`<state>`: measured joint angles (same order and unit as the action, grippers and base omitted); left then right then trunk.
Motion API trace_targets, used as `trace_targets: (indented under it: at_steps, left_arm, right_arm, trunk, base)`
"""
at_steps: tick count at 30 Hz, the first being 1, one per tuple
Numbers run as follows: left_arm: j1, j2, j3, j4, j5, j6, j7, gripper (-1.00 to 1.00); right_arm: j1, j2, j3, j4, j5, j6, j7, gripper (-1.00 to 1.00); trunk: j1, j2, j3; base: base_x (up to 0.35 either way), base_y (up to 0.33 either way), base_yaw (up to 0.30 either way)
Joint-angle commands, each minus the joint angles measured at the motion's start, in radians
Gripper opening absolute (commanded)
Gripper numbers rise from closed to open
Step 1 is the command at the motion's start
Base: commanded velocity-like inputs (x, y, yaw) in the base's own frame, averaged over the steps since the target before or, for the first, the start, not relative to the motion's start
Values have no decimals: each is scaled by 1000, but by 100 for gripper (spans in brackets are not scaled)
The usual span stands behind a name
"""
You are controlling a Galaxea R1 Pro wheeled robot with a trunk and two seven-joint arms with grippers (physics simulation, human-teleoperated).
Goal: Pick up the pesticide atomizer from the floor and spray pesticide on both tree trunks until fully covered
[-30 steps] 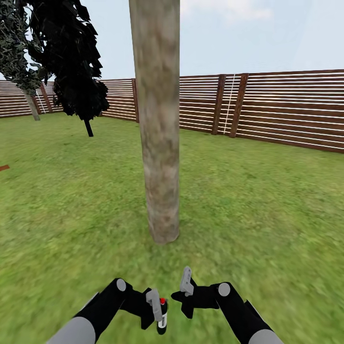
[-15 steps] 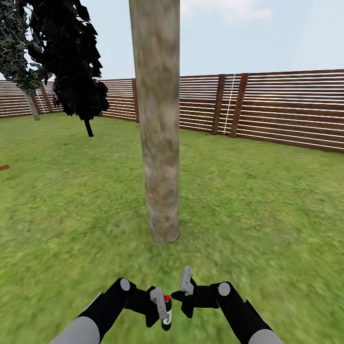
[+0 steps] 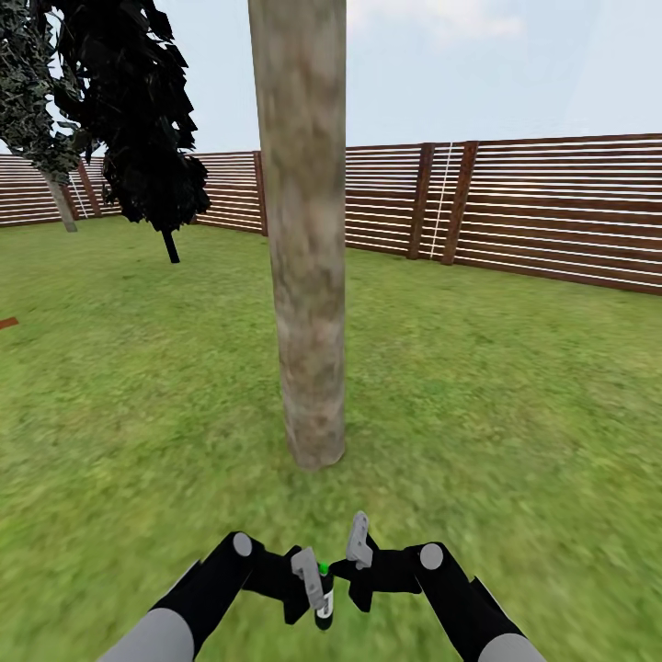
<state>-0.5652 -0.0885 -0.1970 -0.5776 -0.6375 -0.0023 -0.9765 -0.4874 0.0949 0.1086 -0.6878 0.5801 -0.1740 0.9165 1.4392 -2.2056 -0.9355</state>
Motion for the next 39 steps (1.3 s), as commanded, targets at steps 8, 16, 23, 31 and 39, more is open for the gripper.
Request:
trace_targets:
  at_steps: [8, 16, 23, 31, 39]
  left_arm:
    - [7, 55, 4, 14, -14, -4, -2, -100]
    - [13, 211, 6, 16, -13, -21, -2, -100]
    - [13, 345, 7, 18, -13, -24, -1, -100]
    - [14, 390, 101, 55, 9, -17, 184, -100]
    - [15, 255, 355, 224, 215, -7, 699, -100]
  right_arm:
    - [0, 0, -1, -1, 11, -9, 1, -100]
    - [0, 0, -1, 2, 11, -9, 1, -100]
    - [0, -1, -3, 7, 12, -9, -1, 100]
    - [2, -43, -13, 70, 6, -12, -238, 100]
    - [3, -56, -69, 525, -185, -156, -1212, 100]
  trunk:
    - [0, 0, -1]
    - [0, 0, -1]
    - [0, 0, -1]
    - [0, 0, -1]
    - [0, 0, -1]
  base:
    - [0, 0, 0]
    - [0, 0, 0]
    - [0, 0, 0]
    - [0, 0, 0]
    - [0, 0, 0]
